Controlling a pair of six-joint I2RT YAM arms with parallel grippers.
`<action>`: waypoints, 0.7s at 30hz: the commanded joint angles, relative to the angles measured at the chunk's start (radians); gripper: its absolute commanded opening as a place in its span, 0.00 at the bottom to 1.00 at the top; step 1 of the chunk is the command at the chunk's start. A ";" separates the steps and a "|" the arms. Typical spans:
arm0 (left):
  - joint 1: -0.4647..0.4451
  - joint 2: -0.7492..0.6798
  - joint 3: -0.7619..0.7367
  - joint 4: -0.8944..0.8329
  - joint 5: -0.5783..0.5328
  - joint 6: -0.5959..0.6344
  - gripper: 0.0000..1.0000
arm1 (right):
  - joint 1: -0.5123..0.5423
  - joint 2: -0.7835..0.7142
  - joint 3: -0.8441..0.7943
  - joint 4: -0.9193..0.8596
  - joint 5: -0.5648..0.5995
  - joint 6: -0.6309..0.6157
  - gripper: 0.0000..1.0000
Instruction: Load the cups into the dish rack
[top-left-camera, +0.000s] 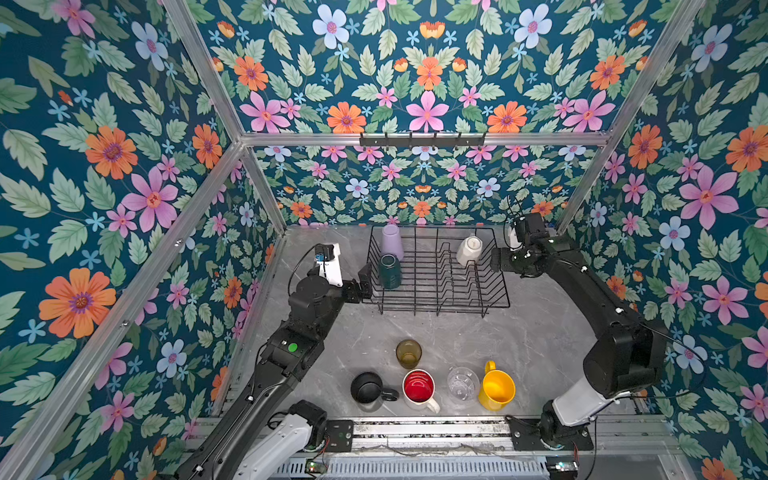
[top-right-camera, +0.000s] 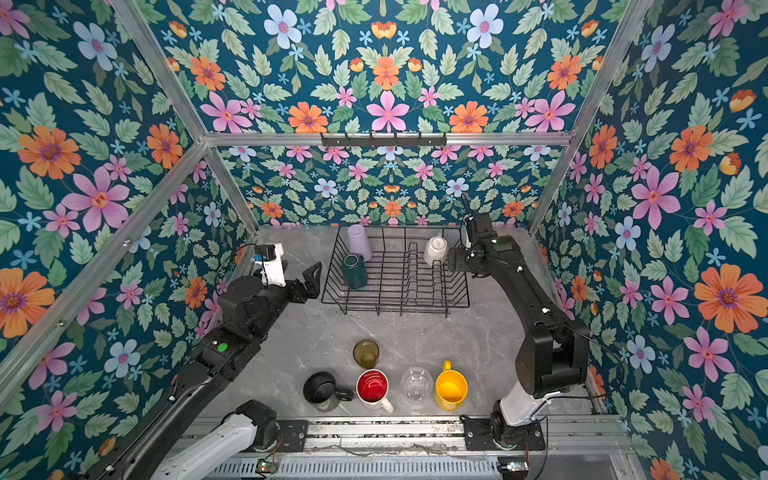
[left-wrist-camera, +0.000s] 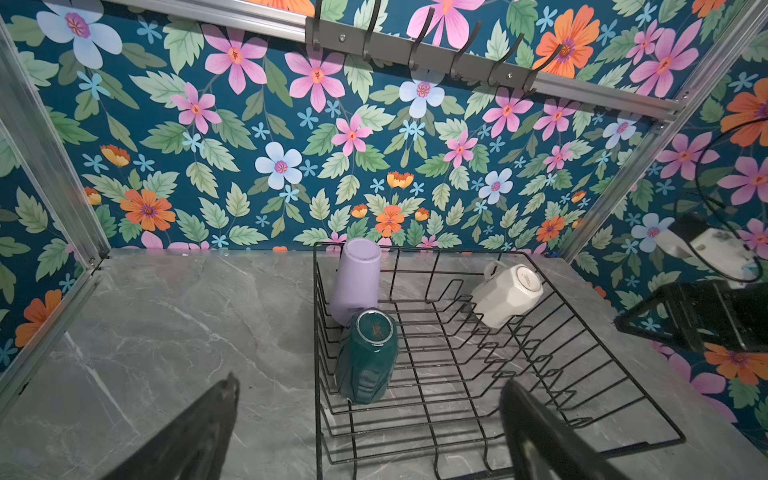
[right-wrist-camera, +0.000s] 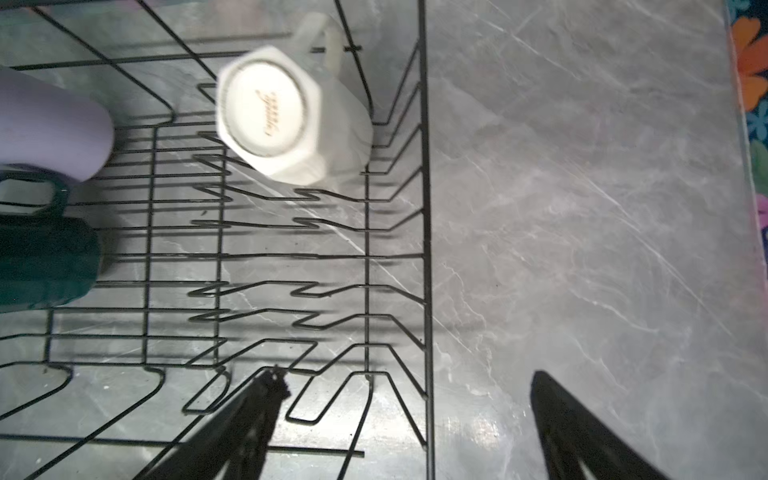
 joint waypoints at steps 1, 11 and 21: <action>-0.001 -0.005 0.016 -0.004 -0.015 0.014 1.00 | 0.002 0.057 0.074 0.027 -0.026 -0.103 0.99; -0.001 -0.001 0.044 -0.037 -0.013 0.004 1.00 | 0.005 0.257 0.314 -0.025 -0.110 -0.351 0.99; -0.001 0.025 0.067 -0.066 -0.009 -0.017 1.00 | 0.029 0.363 0.392 -0.004 -0.113 -0.516 0.97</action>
